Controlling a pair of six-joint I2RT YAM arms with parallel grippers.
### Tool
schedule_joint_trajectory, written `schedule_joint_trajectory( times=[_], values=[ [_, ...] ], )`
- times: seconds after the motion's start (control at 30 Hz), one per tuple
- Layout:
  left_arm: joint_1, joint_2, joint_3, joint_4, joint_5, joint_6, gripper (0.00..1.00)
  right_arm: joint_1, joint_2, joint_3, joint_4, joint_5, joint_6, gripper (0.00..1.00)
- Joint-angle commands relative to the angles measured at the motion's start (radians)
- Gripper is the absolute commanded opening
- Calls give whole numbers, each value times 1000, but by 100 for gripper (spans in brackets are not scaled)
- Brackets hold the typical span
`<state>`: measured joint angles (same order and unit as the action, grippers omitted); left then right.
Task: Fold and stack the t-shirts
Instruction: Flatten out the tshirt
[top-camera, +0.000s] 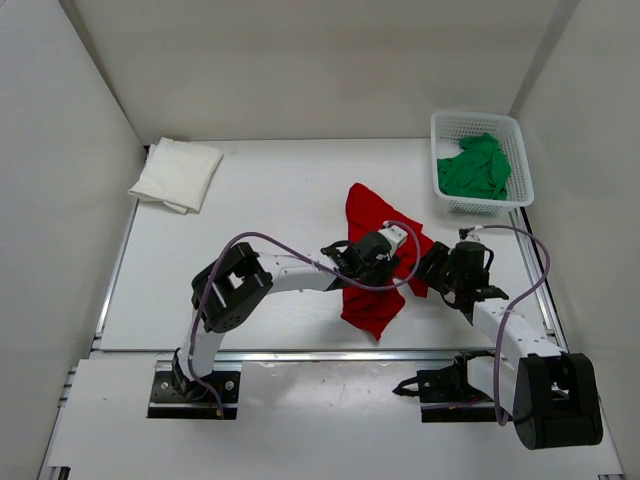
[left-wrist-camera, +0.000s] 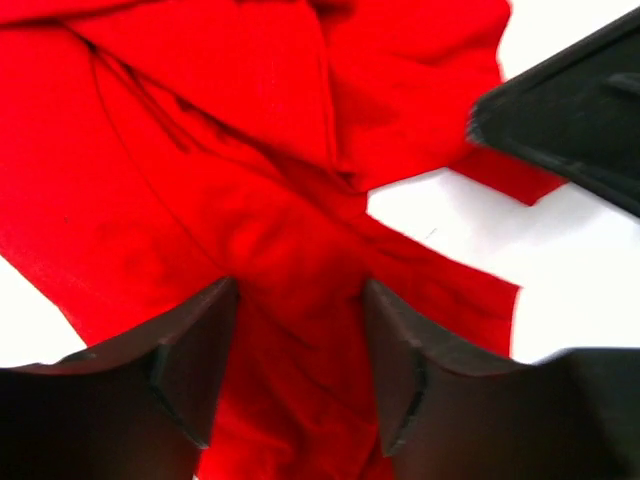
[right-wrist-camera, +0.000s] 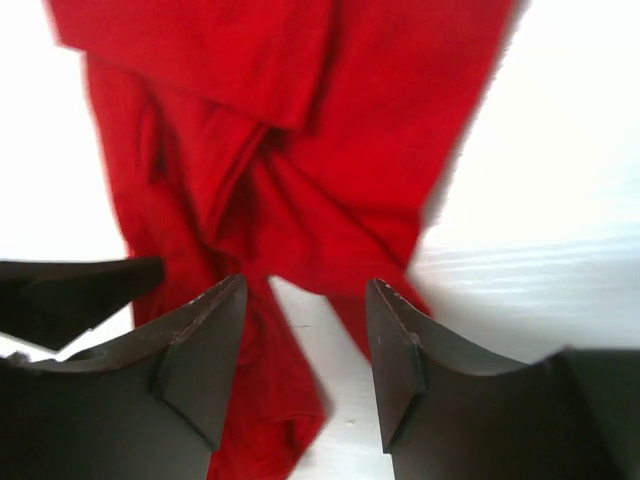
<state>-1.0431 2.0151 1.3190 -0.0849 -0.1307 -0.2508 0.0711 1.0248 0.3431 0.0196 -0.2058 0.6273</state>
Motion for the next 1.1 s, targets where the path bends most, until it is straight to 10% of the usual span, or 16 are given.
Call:
schedule_joint_trajectory(
  times=[0.0,0.23,0.33,0.5,1.07],
  values=[
    [2,17,69,-70,-41,42,63,10,-17,-16,-17,130,-37,50],
    [43,-39,-1,-15,2,-16,18,-5,78,2,-32,114,-69,48],
    [72,-94,-41,17,60,-59,13,21,144,14,-27,76,-71,43],
    [141,-203,-125,109,202,-172,7,7,161,40,77,-39,-22,0],
    [760,-826,-454,300,673,-475,0,208,-3,848,-286,114,-208,0]
  ],
)
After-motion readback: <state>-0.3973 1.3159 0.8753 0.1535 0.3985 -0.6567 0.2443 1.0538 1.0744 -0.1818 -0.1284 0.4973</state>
